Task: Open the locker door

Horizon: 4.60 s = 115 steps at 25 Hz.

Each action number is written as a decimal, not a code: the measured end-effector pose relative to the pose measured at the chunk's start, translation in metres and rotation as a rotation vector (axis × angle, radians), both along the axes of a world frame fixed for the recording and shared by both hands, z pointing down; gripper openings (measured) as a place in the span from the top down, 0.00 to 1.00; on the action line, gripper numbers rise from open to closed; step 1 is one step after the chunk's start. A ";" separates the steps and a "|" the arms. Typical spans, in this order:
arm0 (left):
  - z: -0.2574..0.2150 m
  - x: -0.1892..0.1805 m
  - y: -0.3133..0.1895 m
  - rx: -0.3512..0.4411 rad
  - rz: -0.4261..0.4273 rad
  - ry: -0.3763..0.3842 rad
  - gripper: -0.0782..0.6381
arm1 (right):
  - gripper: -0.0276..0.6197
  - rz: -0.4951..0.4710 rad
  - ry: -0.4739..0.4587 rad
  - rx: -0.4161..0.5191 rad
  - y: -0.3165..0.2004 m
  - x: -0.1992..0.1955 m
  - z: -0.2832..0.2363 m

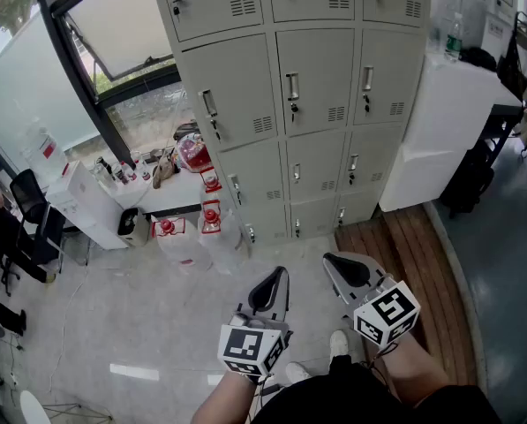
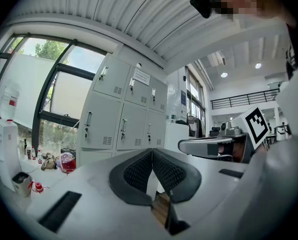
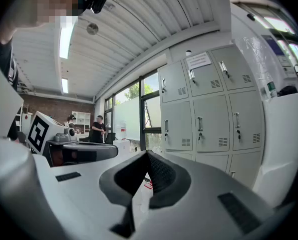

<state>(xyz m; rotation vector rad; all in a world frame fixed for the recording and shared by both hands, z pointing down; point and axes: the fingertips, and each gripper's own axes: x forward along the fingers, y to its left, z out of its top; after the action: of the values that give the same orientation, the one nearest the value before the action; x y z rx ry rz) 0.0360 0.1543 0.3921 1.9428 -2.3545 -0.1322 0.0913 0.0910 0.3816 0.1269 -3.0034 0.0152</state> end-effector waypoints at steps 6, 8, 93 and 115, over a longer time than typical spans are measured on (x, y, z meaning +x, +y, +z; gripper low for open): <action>-0.003 0.005 0.003 0.005 0.015 0.001 0.87 | 0.87 -0.016 -0.031 -0.005 0.006 0.002 -0.006; -0.005 0.005 0.004 0.007 0.019 -0.001 0.87 | 0.87 -0.024 -0.049 0.000 0.010 0.002 -0.009; -0.030 -0.224 -0.302 -0.023 -0.023 -0.066 0.87 | 0.87 -0.033 -0.140 -0.068 -0.326 -0.269 -0.033; -0.016 -0.310 -0.340 -0.015 0.207 -0.028 0.87 | 0.76 0.216 -0.061 -0.022 -0.378 -0.362 -0.023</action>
<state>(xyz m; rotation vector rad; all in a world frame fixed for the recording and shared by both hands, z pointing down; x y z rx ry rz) -0.2737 -0.1858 0.3758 2.1788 -2.1454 -0.0736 -0.2708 -0.2867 0.3589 0.4551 -3.0333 0.0748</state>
